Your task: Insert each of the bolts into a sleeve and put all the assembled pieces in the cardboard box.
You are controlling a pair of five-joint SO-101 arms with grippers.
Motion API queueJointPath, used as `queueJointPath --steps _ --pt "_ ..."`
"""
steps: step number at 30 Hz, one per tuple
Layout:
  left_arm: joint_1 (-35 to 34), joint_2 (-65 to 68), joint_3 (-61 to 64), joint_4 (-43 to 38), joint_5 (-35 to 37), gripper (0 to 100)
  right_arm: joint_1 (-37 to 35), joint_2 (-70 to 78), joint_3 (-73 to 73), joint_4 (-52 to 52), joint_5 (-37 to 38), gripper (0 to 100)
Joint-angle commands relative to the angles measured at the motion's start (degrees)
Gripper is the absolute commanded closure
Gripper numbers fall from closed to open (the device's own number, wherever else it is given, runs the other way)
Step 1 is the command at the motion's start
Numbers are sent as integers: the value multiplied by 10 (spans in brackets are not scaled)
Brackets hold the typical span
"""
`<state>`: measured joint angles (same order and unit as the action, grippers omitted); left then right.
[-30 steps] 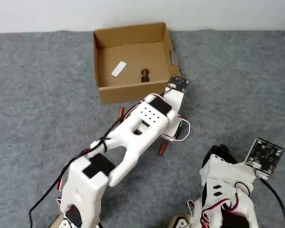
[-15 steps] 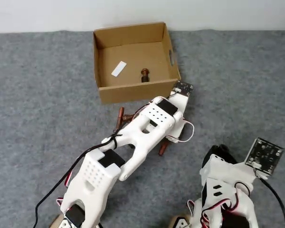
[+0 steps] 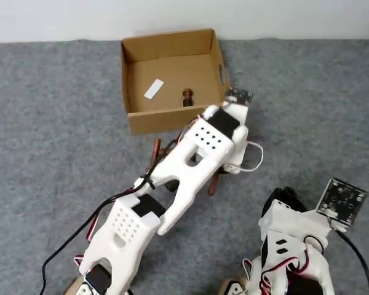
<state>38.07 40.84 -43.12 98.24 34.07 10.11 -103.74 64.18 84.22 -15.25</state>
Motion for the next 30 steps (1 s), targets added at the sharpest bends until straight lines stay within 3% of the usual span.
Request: queueJointPath --steps 1,6,10,19,23,30 --pt "8 -103 -40 22 11 996 2 -2 -17 4 9 991" --pt "14 -216 9 23 11 996 -30 -2 -17 5 9 991" --pt "15 -315 123 22 13 996 -88 -2 -18 13 6 991" --pt "14 -546 358 4 10 996 -129 -1 -13 12 6 991" --pt "11 -655 473 -38 -5 996 -147 -1 2 5 7 991" --pt "-72 -859 688 -157 -38 996 -213 0 14 -10 8 991"
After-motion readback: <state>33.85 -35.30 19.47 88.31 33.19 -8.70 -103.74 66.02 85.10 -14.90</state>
